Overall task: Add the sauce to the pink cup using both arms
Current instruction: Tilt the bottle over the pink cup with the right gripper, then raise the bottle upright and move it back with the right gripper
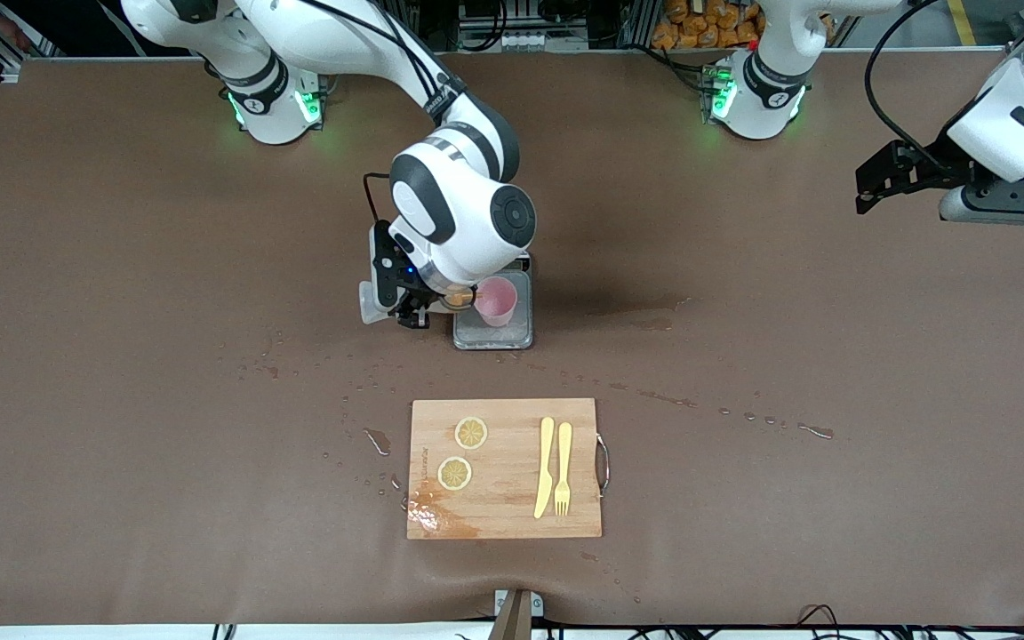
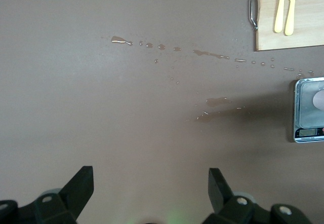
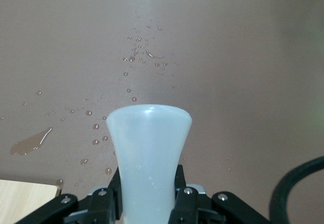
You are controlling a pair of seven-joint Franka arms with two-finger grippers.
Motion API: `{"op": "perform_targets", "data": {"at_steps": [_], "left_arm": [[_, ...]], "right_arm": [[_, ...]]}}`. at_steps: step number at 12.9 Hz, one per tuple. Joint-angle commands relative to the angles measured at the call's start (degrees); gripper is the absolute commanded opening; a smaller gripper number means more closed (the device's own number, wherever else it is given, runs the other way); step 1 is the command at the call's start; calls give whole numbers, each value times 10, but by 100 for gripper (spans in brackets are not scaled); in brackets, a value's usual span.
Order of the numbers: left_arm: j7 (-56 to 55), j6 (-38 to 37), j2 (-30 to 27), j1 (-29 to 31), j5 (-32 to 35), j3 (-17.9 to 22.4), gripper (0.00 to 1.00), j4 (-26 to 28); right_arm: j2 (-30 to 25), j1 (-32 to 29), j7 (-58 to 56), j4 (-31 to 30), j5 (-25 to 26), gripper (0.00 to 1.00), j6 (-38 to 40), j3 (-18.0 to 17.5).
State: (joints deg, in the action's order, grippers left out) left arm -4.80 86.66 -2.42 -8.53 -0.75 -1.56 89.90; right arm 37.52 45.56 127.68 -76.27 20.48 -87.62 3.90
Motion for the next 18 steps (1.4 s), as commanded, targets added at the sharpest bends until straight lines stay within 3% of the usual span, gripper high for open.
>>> {"op": "perform_targets", "data": {"at_steps": [1,2,3,6,11,15,18], "left_arm": [[-12,-11,4,-4,0,2,100,-13],[-12,-11,4,-7,1,2,100,-13],[-12,-11,4,-7,1,2,100,-13],[-12,-11,4,-4,1,2,100,-12],[-11,-11,6,-4,1,2,100,-12],[-11,-11,8,-4,2,2,100,-12],[-12,-11,9,-4,4,2,100,-12]], "right_arm": [[-7,-4,-2,4,6,16,10,1],[-7,-11,-10,4,5,14,7,1],[-11,-17,-25,6,-10,1,3,1],[-47,-73,-105,9,-103,0,3,1],[-87,-156,-177,6,-209,0,3,1],[-109,-244,-251,2,-334,0,9,2],[-114,-300,-290,2,-398,0,25,1]]}}
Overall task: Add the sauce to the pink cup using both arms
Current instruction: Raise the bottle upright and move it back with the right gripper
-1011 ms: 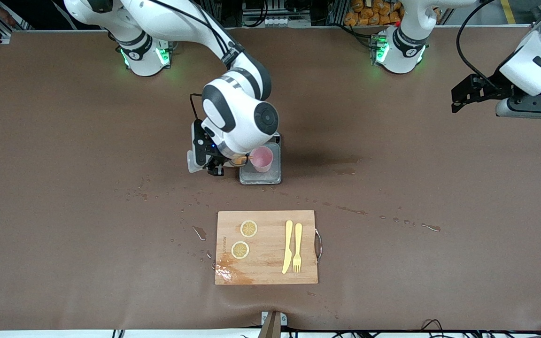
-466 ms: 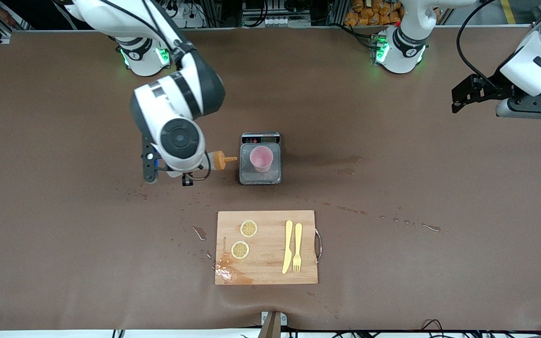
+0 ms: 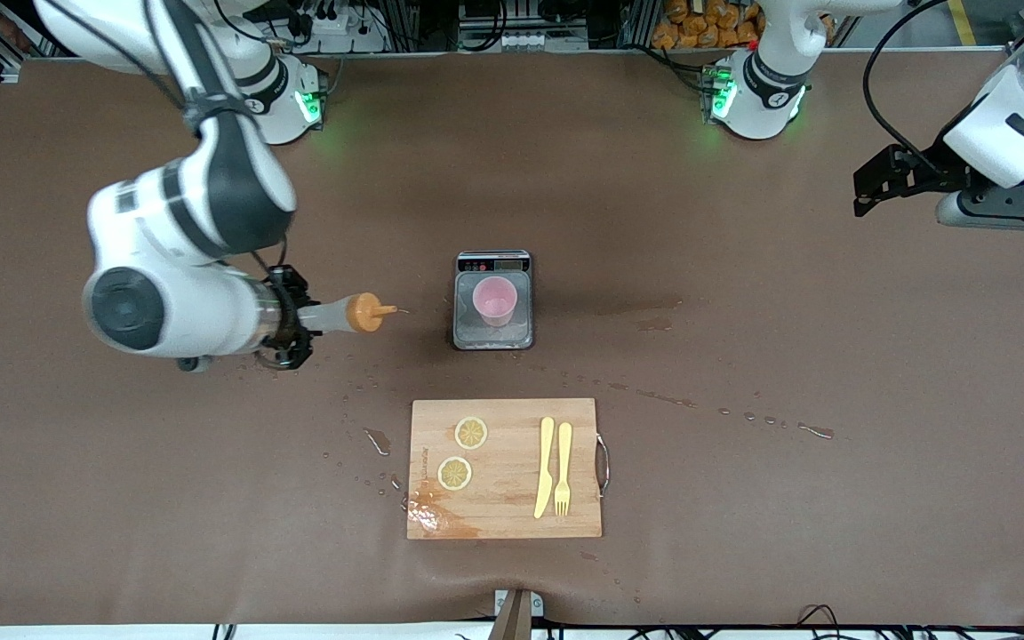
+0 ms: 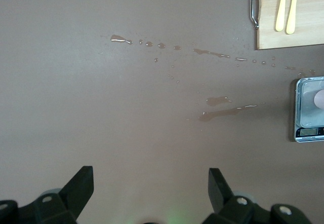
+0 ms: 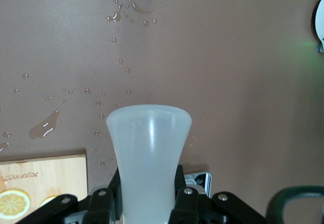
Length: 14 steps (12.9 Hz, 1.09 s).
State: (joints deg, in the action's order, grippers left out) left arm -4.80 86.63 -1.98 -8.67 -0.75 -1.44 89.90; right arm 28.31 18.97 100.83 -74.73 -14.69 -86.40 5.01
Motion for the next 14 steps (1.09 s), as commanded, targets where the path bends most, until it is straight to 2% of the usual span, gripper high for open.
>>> {"op": "perform_targets", "data": {"at_steps": [1,4,6,10,14], "left_arm": [[-12,-11,7,-4,4,0,100,-12],[-10,-11,9,-6,5,0,100,-12],[-10,-11,9,-5,5,0,100,-12],[-11,-11,9,-3,5,0,100,-12],[-11,-11,9,-1,5,0,100,-13]], "right_arm": [[-22,-56,-37,-14,-71,0,19,-10],[-20,-138,-128,-23,-157,0,57,-9],[-18,-190,-189,-37,-198,4,83,-9],[-11,-277,-330,-94,-245,4,95,-9],[59,-370,-472,-99,-287,4,141,-9]]}}
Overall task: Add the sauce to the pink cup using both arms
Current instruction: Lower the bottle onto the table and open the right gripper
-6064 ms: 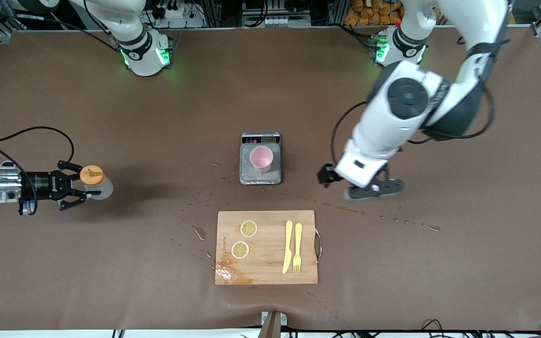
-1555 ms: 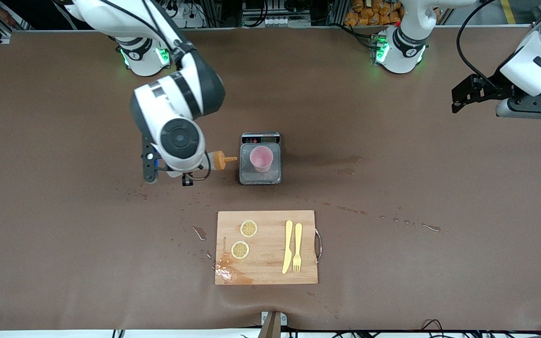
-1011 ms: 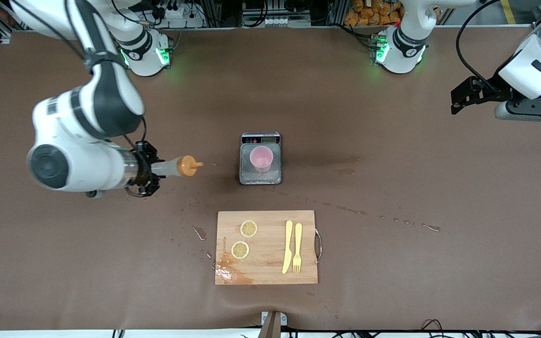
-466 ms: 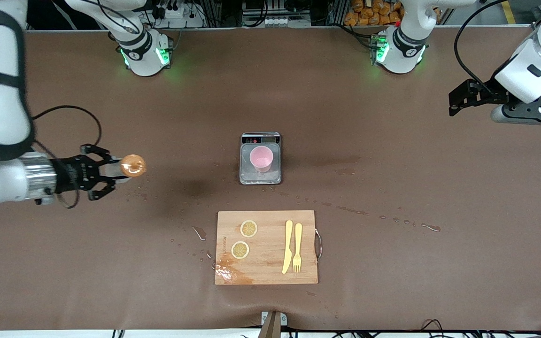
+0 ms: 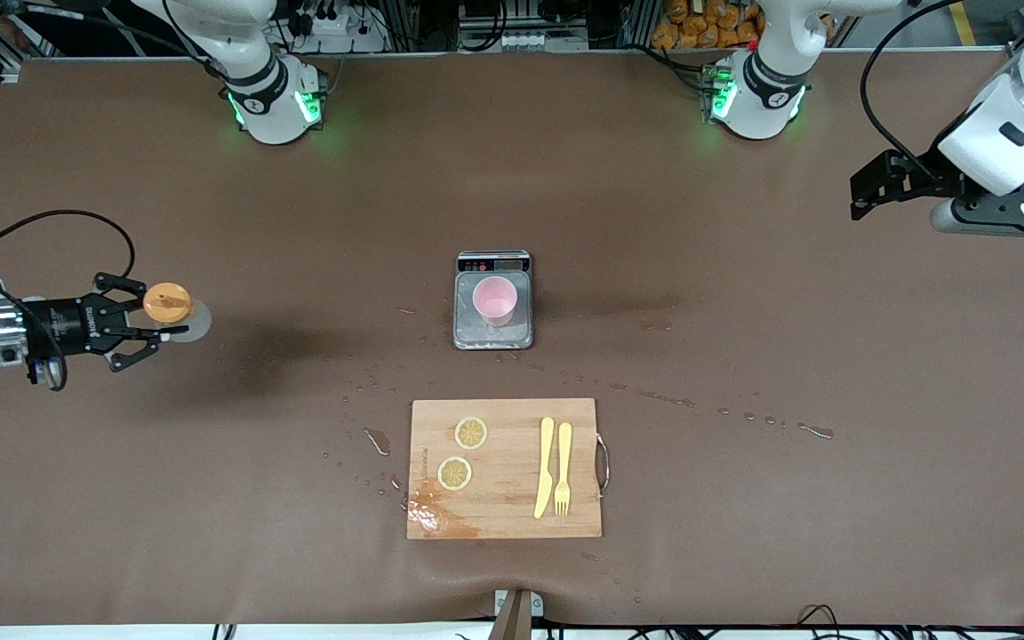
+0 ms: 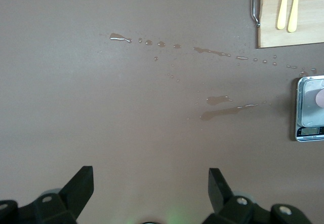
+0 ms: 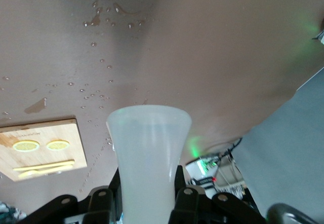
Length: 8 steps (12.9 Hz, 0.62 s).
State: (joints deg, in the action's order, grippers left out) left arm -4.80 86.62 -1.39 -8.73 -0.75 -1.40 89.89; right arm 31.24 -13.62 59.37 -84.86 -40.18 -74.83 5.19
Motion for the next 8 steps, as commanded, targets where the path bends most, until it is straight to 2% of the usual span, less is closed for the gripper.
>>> {"op": "perform_targets", "data": {"at_steps": [1,5,8], "left_arm": [[-9,-11,3,0,3,2,100,-13],[-5,-11,3,1,4,3,100,-23],[-5,-11,3,0,4,3,100,-23]], "right_arm": [[50,-63,-90,3,-32,5,34,-11],[102,-110,-202,-7,-33,5,40,-11],[139,-123,-249,-9,-33,5,34,-11]]}}
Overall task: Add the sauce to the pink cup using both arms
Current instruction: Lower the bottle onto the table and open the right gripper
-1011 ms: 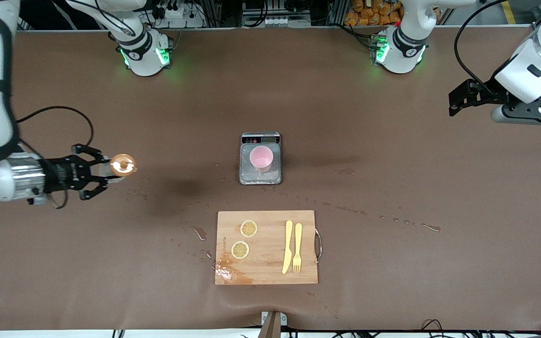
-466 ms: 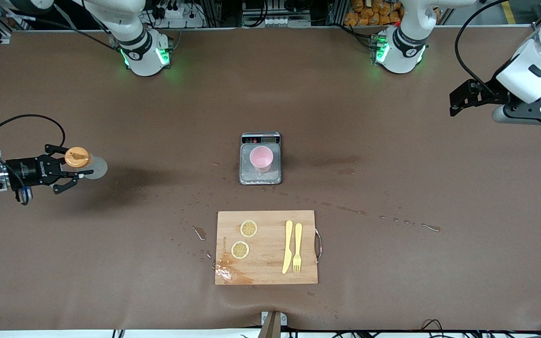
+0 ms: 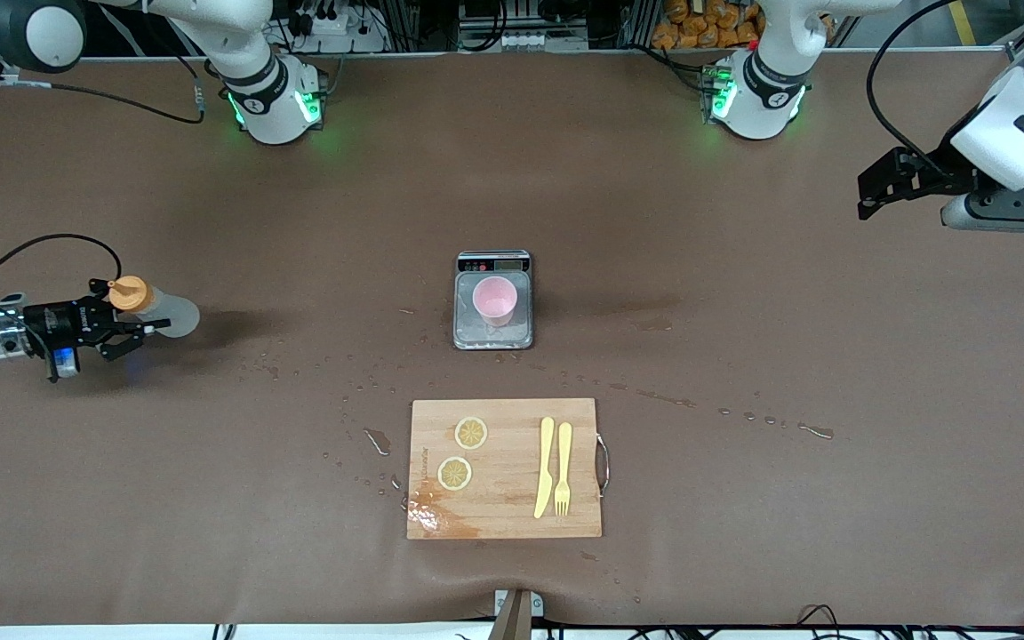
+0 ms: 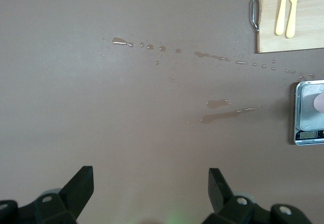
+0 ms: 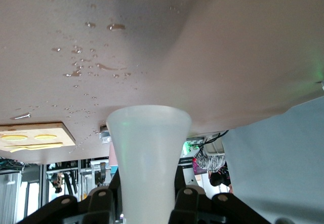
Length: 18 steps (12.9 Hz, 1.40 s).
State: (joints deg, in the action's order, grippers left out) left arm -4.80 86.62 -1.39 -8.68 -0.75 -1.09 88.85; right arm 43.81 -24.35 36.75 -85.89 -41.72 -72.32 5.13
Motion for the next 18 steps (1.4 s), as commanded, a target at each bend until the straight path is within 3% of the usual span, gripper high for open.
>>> {"op": "perform_targets", "data": {"at_steps": [1,8,10,11,12,13,14,18], "left_arm": [[-6,-11,3,-1,4,0,100,-13],[-6,-11,8,1,4,-1,100,-10],[-6,-11,8,1,4,-1,100,-10],[-6,-11,8,0,4,-1,100,-10],[-6,-11,8,0,4,-1,100,-10],[-6,-11,9,1,4,-1,100,-10],[-5,-11,9,1,4,-1,100,-10],[-5,-11,11,1,4,-1,100,-10]], "right_arm": [[24,-19,-34,1,-18,7,6,-10],[87,-52,-99,2,-17,7,-43,-9],[90,-48,-100,2,-17,14,-54,-10],[94,-49,-101,2,-17,23,-57,-10],[94,-47,-101,4,-18,48,-60,-10],[94,-43,-99,5,-17,84,-60,-10],[93,-43,-94,10,-17,100,-59,-10],[87,-65,-99,53,-9,100,-43,-9]]}}
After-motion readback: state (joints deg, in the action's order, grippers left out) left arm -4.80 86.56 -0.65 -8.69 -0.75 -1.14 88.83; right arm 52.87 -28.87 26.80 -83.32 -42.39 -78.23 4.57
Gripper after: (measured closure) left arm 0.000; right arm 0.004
